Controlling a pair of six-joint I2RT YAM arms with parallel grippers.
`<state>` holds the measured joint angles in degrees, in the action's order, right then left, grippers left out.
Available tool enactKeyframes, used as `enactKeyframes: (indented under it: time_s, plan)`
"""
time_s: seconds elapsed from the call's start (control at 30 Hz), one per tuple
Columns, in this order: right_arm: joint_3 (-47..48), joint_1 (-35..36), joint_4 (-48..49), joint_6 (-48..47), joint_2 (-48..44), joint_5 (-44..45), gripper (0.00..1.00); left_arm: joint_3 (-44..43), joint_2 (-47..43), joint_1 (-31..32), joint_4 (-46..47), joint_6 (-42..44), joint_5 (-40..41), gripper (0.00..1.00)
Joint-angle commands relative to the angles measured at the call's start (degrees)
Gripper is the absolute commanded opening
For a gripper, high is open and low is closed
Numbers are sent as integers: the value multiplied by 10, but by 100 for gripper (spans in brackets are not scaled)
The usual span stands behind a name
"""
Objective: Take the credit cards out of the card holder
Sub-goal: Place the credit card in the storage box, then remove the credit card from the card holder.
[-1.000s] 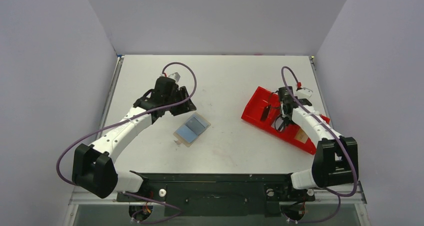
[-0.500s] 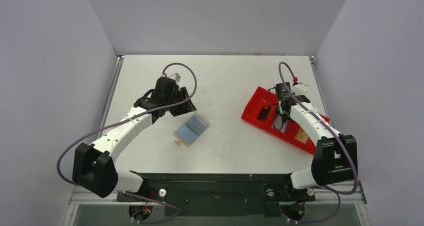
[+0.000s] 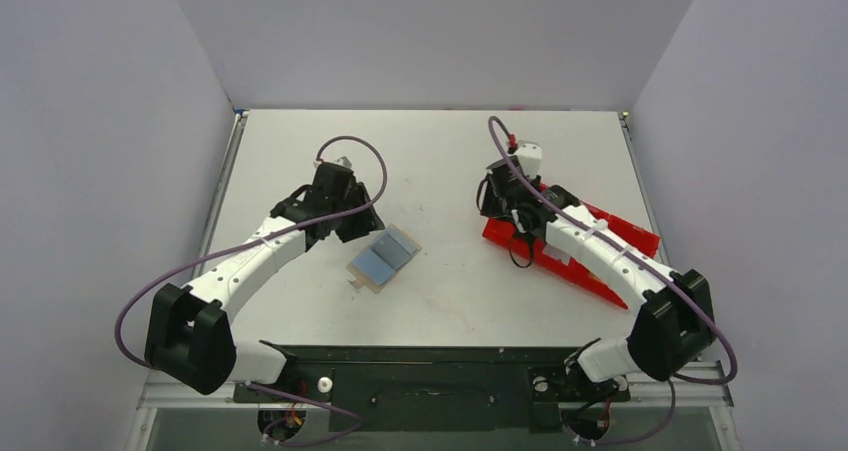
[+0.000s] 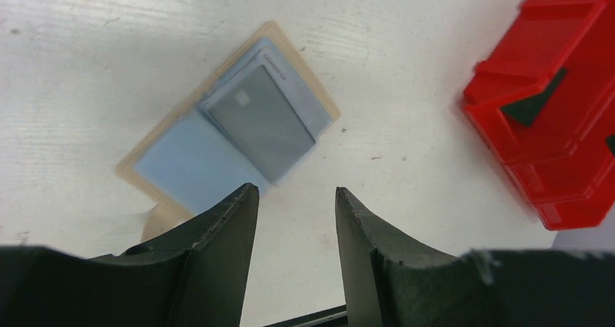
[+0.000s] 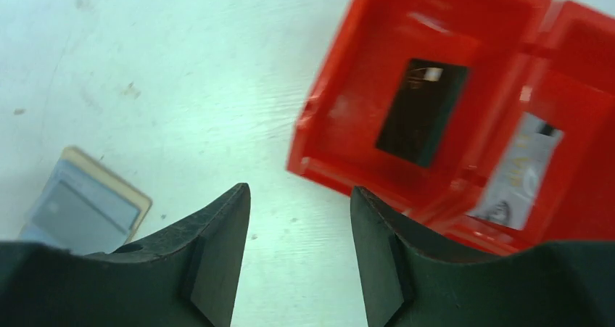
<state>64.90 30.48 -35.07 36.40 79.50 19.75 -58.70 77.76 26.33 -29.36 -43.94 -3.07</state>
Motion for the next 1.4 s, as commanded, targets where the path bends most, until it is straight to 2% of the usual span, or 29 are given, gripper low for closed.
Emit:
enactKeyframes:
  time_s: [0.0, 0.2, 0.3, 0.47, 0.87, 1.17, 1.37]
  plan:
    - [37, 67, 61, -16, 63, -65, 49, 26, -3, -4, -38, -62, 79, 41]
    - [100, 145, 98, -46, 157, -120, 46, 111, -17, -9, -42, -138, 118, 31]
    - [120, 165, 116, -55, 200, -150, 45, 147, -26, -8, -23, -163, 121, 24]
    - [138, 190, 139, -59, 251, -188, 43, 181, -11, -7, 4, -179, 130, 18]
    - [165, 212, 149, -55, 320, -181, 39, 145, 67, -16, 19, -144, 151, 15]
    - [171, 213, 156, -35, 339, -156, 34, 118, 113, -60, 40, -106, 126, 15]
    - [166, 210, 156, -13, 342, -133, 23, 102, 127, -69, 46, -91, 112, 15]
